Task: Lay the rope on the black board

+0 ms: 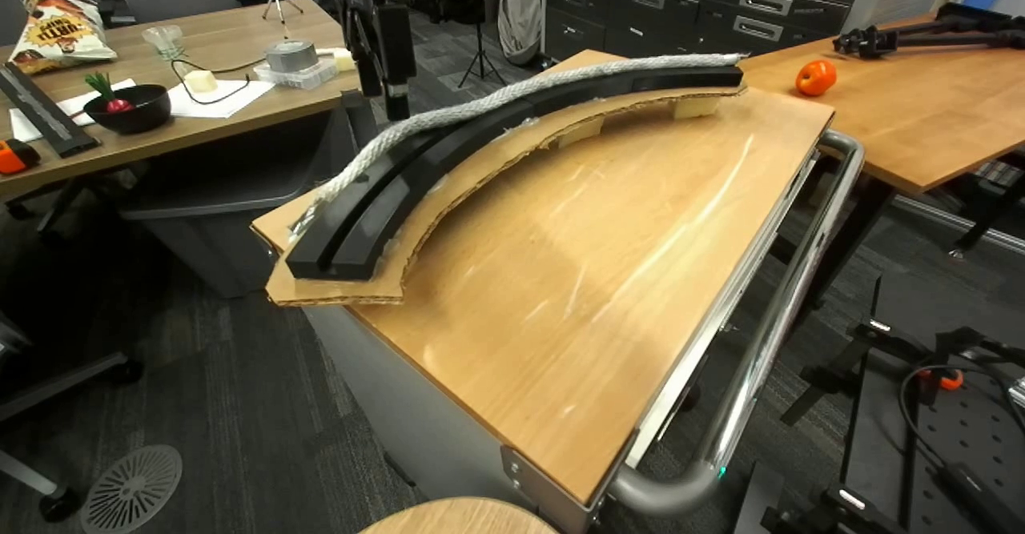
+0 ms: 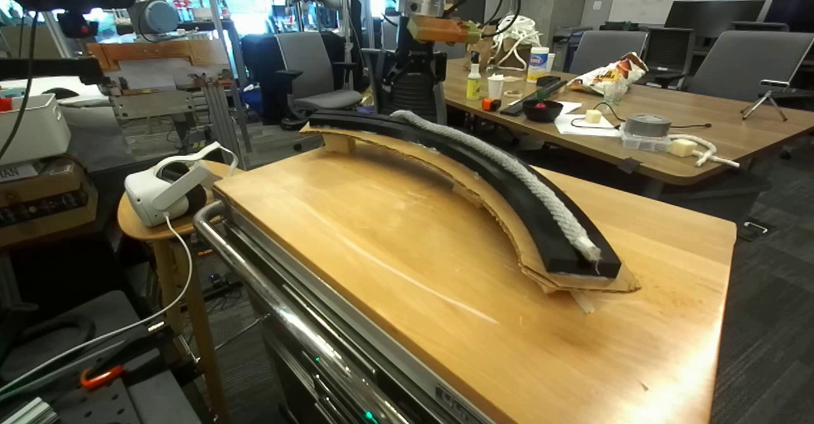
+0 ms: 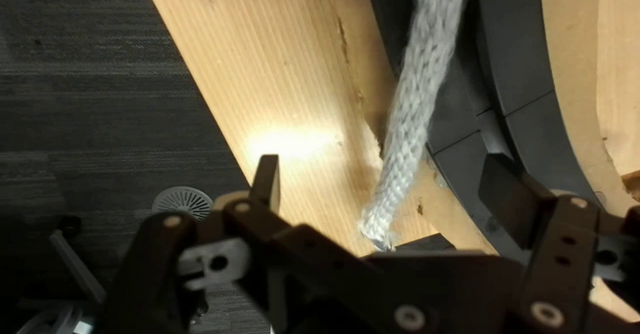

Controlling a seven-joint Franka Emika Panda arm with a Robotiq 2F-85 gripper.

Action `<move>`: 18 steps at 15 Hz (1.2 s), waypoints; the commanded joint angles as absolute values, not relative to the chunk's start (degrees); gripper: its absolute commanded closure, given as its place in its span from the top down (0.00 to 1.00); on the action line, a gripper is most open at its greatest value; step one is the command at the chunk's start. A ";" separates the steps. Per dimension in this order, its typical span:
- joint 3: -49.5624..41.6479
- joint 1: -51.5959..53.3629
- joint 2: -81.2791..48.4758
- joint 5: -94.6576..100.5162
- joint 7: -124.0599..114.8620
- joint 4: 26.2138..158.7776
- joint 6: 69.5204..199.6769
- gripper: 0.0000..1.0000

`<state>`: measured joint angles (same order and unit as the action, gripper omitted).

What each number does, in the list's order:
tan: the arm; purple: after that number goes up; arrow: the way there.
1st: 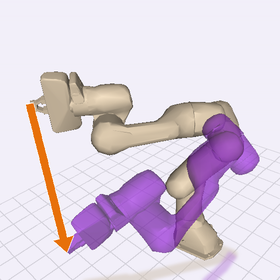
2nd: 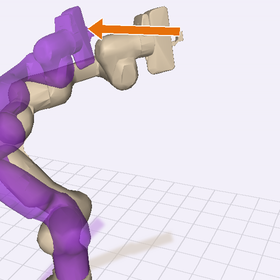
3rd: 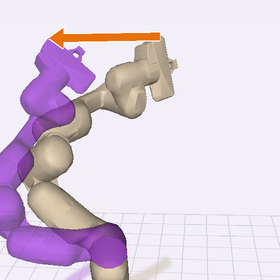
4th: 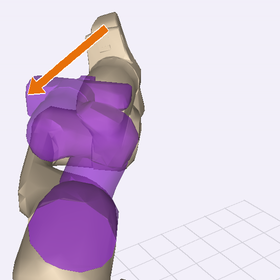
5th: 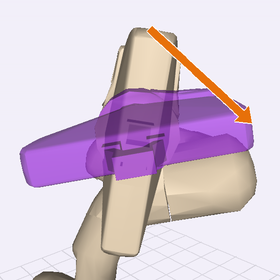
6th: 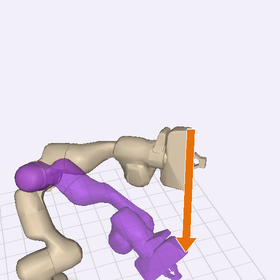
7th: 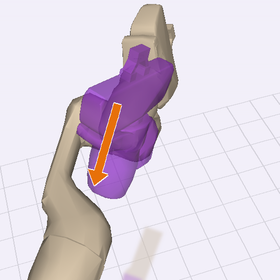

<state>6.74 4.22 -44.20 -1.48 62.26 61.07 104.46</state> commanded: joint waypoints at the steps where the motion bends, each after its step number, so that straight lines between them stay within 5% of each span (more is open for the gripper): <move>1: 7.20 4.43 -47.40 -0.66 60.04 55.31 101.03 1.00; 8: 7.08 4.49 -49.85 0.00 60.08 52.60 98.88 1.00; 12: 7.01 4.58 -50.91 0.73 60.45 51.53 98.17 0.76; 14: 7.07 4.54 -51.22 0.76 60.50 51.30 98.17 0.53; 18: 6.53 4.60 -50.91 0.05 60.78 52.05 98.86 0.23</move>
<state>6.73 4.23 -49.57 -0.28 61.12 55.12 100.23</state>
